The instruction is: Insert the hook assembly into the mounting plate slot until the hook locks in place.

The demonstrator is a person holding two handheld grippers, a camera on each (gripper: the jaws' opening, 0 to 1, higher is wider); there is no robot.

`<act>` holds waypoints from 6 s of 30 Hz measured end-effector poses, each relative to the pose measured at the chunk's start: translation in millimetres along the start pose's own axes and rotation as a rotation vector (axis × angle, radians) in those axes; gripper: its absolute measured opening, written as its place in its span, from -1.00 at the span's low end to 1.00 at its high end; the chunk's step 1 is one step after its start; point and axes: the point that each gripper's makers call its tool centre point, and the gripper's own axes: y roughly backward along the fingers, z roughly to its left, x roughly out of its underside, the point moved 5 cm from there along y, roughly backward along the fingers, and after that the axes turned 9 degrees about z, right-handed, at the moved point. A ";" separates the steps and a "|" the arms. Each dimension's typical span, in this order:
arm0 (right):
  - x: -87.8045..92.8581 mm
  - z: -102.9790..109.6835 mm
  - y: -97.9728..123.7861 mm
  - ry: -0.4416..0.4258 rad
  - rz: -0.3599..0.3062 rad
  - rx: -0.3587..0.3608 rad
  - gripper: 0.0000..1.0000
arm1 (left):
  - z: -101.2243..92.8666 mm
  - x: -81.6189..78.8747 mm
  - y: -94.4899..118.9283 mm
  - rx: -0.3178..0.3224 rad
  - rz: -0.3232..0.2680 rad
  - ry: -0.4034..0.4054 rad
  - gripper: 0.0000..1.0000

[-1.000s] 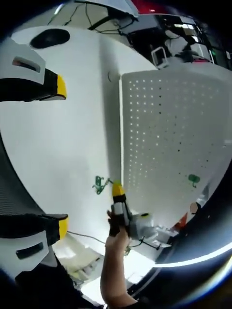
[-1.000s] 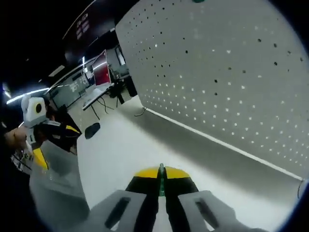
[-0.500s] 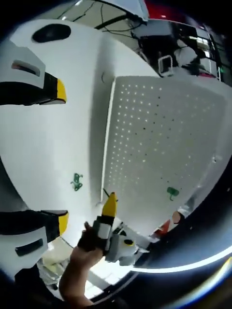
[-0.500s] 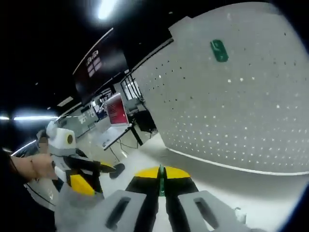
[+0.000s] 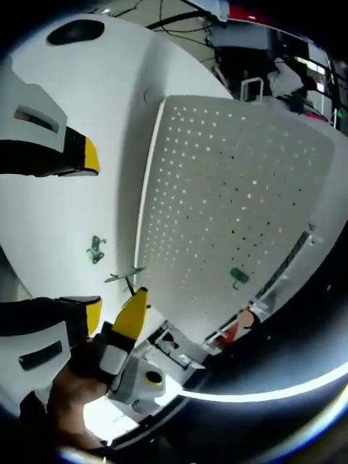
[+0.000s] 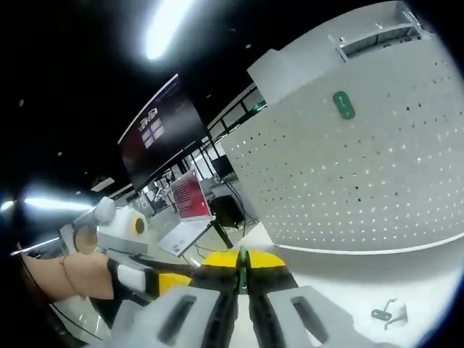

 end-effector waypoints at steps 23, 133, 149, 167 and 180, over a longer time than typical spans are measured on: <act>-13.3 42.1 -7.1 0.085 -0.095 -0.039 -1.00 | -23.9 -16.5 6.6 0.155 -0.089 0.062 -0.72; -12.0 64.7 -12.7 -0.010 0.022 -0.187 -1.00 | -31.8 -28.7 38.7 -0.100 -0.178 -0.506 -0.86; -10.8 62.4 -12.2 0.126 0.061 -0.156 -1.00 | -33.4 -17.9 36.8 -0.080 -0.199 -0.520 0.25; -12.4 55.7 -11.7 0.201 0.078 -0.138 -1.00 | -42.2 -11.1 41.7 -0.006 -0.224 -0.497 0.89; -12.0 52.3 -13.5 0.225 0.071 -0.119 -1.00 | -42.3 -4.5 41.7 0.017 -0.227 -0.456 1.00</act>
